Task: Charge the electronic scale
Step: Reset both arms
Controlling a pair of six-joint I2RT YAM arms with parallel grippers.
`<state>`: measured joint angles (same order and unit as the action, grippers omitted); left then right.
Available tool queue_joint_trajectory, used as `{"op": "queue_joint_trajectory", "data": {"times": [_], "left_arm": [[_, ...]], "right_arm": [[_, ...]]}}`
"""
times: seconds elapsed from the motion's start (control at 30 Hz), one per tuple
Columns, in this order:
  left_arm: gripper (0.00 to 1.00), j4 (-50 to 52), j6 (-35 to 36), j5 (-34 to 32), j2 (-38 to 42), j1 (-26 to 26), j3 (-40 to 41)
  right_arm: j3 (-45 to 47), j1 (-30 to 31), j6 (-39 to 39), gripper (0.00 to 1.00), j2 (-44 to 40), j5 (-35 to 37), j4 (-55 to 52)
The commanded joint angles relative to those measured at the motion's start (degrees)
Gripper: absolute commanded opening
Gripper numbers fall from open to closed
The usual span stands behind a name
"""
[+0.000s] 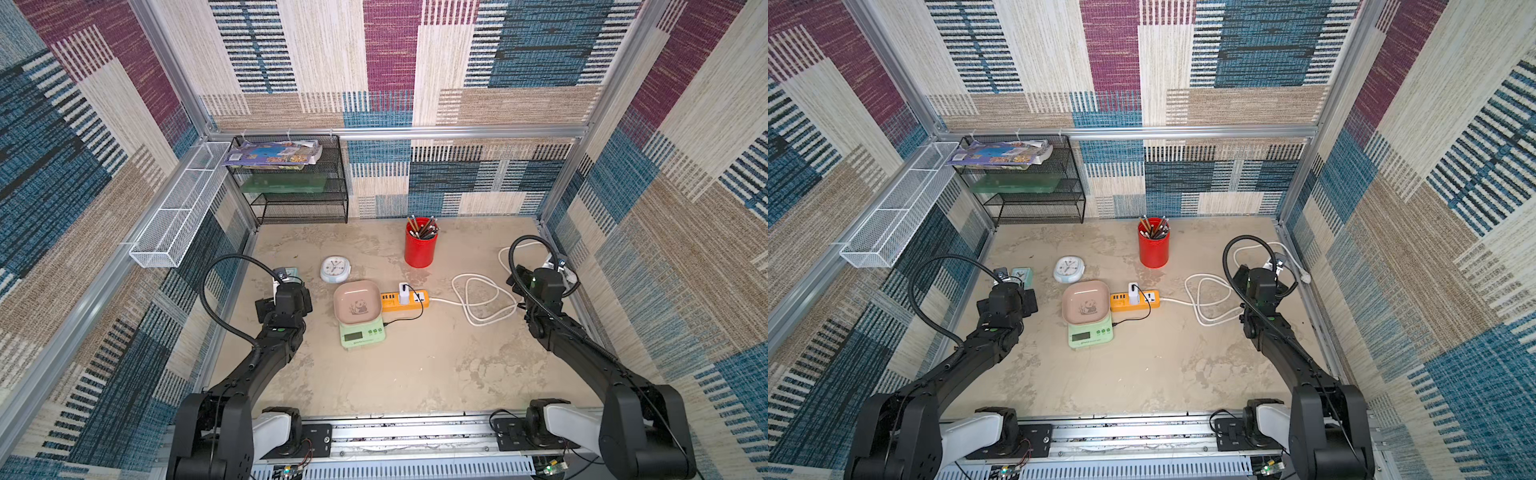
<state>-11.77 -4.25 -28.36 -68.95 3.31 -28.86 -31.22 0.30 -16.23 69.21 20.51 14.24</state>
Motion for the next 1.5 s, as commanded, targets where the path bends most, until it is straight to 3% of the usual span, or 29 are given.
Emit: {"op": "queue_joint_trajectory", "data": {"times": [0.0, 0.13, 0.23, 0.63, 0.77, 0.9, 1.07, 1.47], "left_arm": [[0.99, -7.7, 2.5, 8.4, -1.6, -2.2, 1.4], [0.99, -11.5, 0.2, 18.2, -5.8, -5.5, 1.7], [0.99, -13.2, 0.9, 20.9, -7.9, -5.9, 0.9], [0.96, -28.9, 2.4, 28.5, -15.0, -6.4, 4.5], [0.97, -30.7, 2.9, 28.2, -14.7, -5.9, 5.8], [0.99, -34.2, 3.5, 27.9, -15.3, -5.5, 7.6], [0.99, -25.6, 1.9, 23.4, -17.6, -5.2, 1.4], [0.99, -25.8, 2.2, 22.3, -17.5, -4.5, 1.6]], "right_arm": [[2.4, -0.3, 6.3, 0.95, 2.4, -3.7, 11.0], [6.0, -1.2, 8.2, 0.95, 5.8, -6.2, 20.8], [9.5, -1.8, 9.9, 0.95, 8.2, -8.1, 30.4], [12.2, -1.7, 12.9, 0.95, 14.0, -13.7, 40.4], [14.2, -0.8, 15.2, 0.95, 15.6, -15.4, 45.8], [14.0, -0.8, 14.8, 0.95, 15.3, -15.3, 44.4], [14.0, -0.8, 14.8, 0.95, 15.3, -15.3, 44.6], [14.0, -0.8, 14.9, 0.95, 15.3, -15.2, 44.5]]}}
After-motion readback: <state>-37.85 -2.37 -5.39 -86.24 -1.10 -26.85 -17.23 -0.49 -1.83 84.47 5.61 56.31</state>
